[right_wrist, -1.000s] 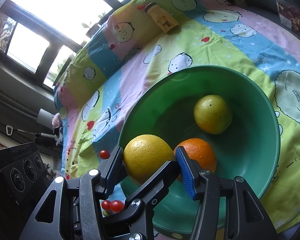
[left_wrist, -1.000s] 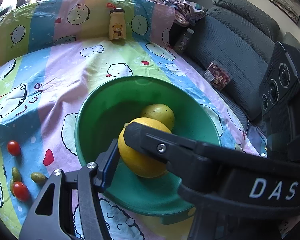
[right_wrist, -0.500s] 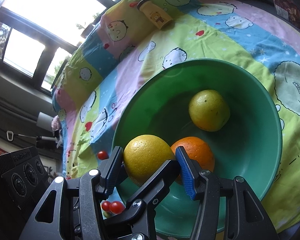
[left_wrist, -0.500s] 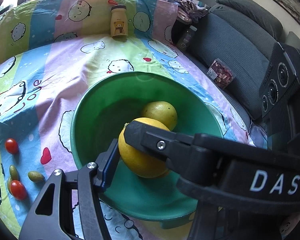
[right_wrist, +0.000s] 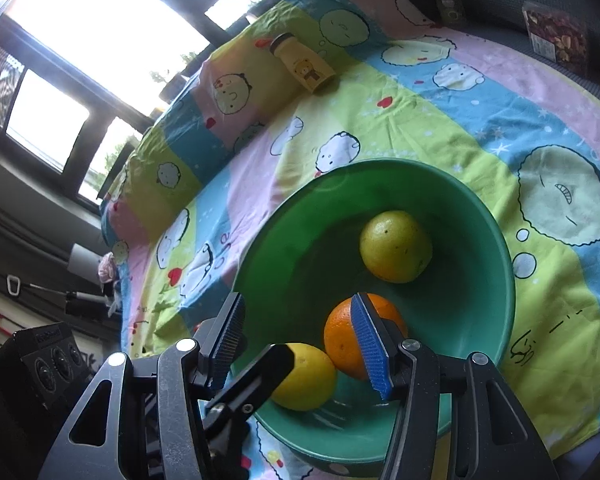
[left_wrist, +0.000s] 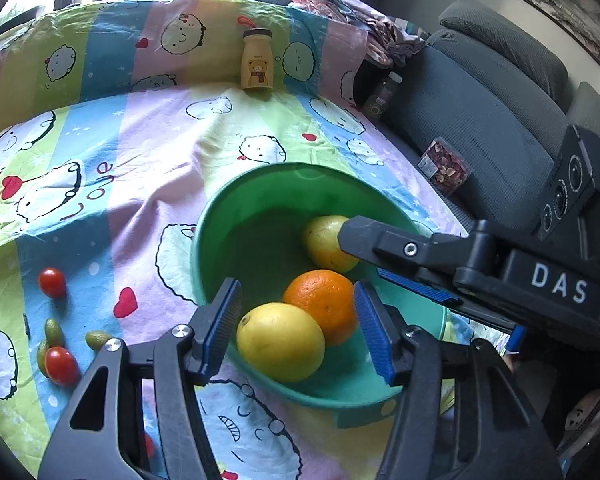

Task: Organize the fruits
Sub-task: 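Move both tools from the basin toward the red tomatoes on the sheet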

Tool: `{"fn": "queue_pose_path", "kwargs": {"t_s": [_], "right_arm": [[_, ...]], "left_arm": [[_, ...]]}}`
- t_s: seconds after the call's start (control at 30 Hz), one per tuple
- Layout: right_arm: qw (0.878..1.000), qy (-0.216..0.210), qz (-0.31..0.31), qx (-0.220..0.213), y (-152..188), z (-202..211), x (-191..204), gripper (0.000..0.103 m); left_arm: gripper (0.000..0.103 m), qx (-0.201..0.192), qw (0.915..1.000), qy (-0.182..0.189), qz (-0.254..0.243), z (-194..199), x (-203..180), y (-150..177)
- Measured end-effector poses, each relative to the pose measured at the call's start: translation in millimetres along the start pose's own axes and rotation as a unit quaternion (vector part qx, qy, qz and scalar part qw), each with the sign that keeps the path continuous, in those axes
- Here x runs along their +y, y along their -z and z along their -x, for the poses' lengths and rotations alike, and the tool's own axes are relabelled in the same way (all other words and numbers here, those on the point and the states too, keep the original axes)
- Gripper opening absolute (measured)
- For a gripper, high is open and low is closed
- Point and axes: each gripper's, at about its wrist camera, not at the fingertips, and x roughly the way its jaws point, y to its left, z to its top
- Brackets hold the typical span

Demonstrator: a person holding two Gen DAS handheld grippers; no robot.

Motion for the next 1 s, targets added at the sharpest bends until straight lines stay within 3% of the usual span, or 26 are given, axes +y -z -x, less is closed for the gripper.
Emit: {"fn": "queue_pose_path", "kwargs": {"t_s": [0.3,0.57,0.73,0.87,1.0], "right_arm": [[0.999,-0.008,0.041,-0.020,7.9,12.5,29.8,0.057],[0.994,-0.050,0.099,0.012,25.0,-0.6,73.1,0.057],[0.988,-0.056,0.135,0.053,40.4,-24.2,99.1,0.057],[0.982,-0.055,0.158,0.092,55.0,-46.8,111.3,0.057],[0.975,-0.047,0.173,0.129,70.4,-65.8,116.6,0.057]], "left_arm": [[0.072,-0.048,0.9972,-0.052,0.025,69.7,37.2,4.5],[0.072,-0.055,0.9850,-0.145,0.074,109.2,95.6,31.1],[0.070,-0.025,0.9793,-0.156,0.127,109.5,131.2,57.9],[0.070,-0.001,0.9777,-0.156,0.141,100.3,145.1,69.0],[0.067,0.027,0.9811,-0.128,0.143,89.1,150.8,79.3]]}}
